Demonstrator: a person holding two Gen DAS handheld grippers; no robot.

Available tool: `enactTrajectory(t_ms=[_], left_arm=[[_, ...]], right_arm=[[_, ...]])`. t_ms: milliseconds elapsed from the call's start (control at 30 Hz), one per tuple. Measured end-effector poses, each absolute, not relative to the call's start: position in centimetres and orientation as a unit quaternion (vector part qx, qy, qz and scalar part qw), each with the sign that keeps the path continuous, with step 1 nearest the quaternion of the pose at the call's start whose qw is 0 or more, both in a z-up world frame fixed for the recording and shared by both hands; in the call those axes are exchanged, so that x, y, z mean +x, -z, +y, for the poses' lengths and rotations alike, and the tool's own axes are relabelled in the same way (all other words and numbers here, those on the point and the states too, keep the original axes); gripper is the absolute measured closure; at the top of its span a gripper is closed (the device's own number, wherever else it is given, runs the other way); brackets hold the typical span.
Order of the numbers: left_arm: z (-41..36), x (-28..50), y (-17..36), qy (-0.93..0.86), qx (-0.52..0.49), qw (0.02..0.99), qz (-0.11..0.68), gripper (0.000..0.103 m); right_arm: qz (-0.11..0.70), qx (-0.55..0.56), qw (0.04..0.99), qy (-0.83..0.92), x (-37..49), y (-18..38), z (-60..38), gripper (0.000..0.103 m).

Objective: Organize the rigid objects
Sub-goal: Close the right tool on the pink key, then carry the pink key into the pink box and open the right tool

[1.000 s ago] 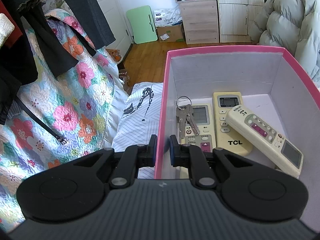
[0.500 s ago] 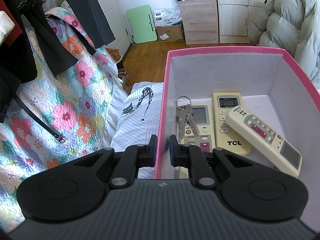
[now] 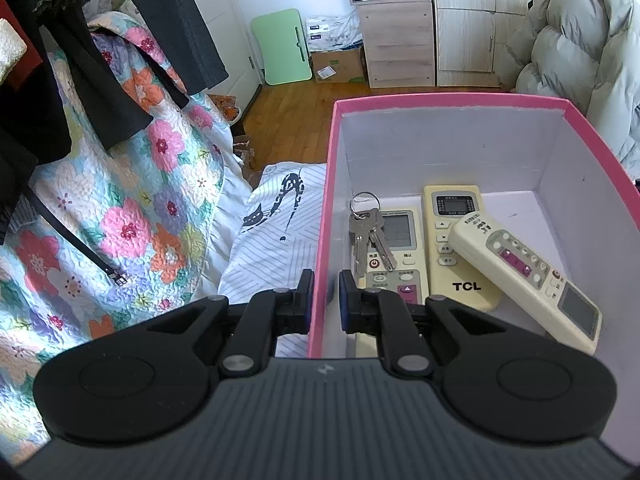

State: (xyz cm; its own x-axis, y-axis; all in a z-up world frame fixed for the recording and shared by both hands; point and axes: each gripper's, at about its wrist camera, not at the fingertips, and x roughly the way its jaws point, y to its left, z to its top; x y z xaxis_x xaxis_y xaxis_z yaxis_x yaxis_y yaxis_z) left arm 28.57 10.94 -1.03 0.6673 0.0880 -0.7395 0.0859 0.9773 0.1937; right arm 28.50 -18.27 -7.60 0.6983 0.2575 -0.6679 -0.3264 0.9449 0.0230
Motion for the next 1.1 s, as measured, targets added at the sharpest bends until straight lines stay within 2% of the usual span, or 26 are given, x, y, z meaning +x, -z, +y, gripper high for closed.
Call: enactTrajectory(t_ms=[67,100,133,500,867,1100], left_arm=[[11.0,28.6,1.0,0.0,0.105,0.907,0.408,0.091],[11.0,28.6,1.0,0.001,0.103,0.907,0.408,0.091],[10.9,28.7,1.0,0.001,0.103,0.907,0.408,0.091],[11.2,28.6,0.9,-0.002,0.105,0.907,0.409,0.091],[11.2,28.4,0.9,-0.003,0.104,0.907,0.408,0.091],[11.2,28.3,0.8,-0.004,0.104,0.908,0.407,0.091]], right_arm=[[0.35,-0.052,0.923,-0.151,27.9,7.4,-18.1,0.076],[0.348,-0.047,0.925,-0.146,27.5,7.2,-18.3,0.08],[0.34,-0.04,0.928,-0.145,27.0,6.9,-18.5,0.099],[0.277,0.025,0.948,-0.157,22.6,2.2,-20.2,0.099],[0.199,0.036,0.952,-0.228,16.9,-5.9,-17.6,0.099],[0.251,0.075,0.911,-0.318,15.3,-5.7,-14.0,0.099]])
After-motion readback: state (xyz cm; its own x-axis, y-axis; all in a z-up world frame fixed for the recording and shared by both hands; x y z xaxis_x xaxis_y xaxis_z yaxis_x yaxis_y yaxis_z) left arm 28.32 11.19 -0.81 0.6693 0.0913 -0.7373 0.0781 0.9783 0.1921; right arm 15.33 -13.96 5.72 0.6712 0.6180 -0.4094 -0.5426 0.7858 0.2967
